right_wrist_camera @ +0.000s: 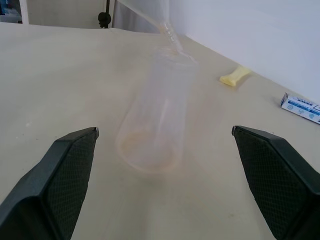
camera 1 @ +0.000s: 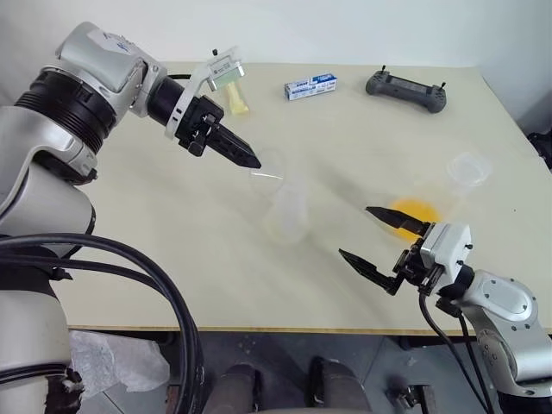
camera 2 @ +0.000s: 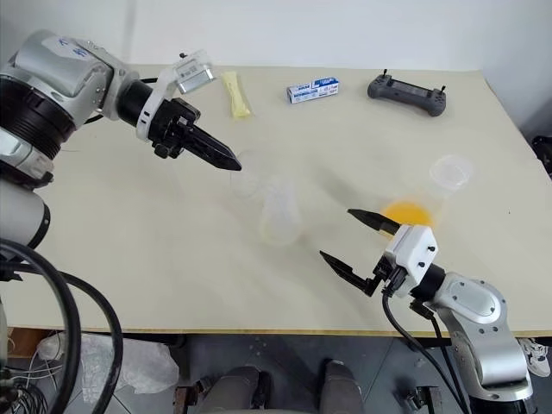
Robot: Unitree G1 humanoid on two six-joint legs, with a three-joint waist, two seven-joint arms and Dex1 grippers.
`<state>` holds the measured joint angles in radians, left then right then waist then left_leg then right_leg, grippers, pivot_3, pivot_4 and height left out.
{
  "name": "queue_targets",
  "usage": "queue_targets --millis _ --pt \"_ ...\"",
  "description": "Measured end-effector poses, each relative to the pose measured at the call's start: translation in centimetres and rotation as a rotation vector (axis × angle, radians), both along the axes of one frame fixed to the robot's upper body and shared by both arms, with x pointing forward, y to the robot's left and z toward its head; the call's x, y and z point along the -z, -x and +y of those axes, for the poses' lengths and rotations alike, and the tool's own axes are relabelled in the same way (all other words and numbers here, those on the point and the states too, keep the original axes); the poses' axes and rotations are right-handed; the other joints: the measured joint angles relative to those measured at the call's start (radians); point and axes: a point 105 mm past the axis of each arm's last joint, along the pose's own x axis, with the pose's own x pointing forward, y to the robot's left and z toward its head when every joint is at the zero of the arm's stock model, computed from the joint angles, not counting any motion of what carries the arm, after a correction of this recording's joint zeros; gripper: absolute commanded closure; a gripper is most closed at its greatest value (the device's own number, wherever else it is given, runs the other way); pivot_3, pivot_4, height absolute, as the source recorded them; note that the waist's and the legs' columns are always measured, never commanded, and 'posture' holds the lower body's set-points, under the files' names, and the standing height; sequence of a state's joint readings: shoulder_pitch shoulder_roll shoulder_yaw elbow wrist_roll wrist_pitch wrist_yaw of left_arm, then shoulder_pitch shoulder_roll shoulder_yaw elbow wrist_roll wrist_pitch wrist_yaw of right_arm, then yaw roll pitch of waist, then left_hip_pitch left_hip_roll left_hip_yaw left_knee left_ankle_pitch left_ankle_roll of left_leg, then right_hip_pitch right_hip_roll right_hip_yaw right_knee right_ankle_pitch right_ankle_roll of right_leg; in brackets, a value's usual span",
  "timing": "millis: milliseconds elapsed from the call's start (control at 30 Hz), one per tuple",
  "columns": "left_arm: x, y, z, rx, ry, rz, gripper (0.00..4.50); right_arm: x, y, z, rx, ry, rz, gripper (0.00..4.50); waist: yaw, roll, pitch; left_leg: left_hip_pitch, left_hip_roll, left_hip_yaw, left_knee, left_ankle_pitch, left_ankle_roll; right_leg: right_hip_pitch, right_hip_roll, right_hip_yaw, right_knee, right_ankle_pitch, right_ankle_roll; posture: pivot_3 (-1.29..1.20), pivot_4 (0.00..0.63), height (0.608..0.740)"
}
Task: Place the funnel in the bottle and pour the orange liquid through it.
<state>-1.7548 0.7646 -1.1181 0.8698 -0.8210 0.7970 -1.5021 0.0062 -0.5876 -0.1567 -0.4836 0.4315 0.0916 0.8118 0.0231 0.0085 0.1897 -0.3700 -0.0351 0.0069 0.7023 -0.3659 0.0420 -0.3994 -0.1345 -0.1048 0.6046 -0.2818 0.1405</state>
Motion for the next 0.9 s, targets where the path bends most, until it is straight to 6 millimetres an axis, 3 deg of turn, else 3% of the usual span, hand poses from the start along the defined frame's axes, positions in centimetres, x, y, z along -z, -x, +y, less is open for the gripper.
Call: queue_targets --millis 567,900 --pt "1.6 -0.5 -1.3 0.040 -0.072 -0.001 4.46 0.9 0.4 -0.4 0.007 0.000 0.004 0.00 0.001 0.000 0.000 0.000 0.000 0.000 0.001 0.000 0.000 0.000 0.000 0.000 0.000 0.000 0.000 0.00 0.150 0.740" --pt "1.2 -1.4 -2.3 0.059 -0.134 -0.090 4.46 1.2 0.5 -0.1 -0.002 -0.001 0.007 0.00 0.002 0.000 0.000 0.000 -0.001 0.001 0.001 0.000 0.000 0.000 0.000 0.000 0.000 0.000 0.000 0.00 0.150 0.740"
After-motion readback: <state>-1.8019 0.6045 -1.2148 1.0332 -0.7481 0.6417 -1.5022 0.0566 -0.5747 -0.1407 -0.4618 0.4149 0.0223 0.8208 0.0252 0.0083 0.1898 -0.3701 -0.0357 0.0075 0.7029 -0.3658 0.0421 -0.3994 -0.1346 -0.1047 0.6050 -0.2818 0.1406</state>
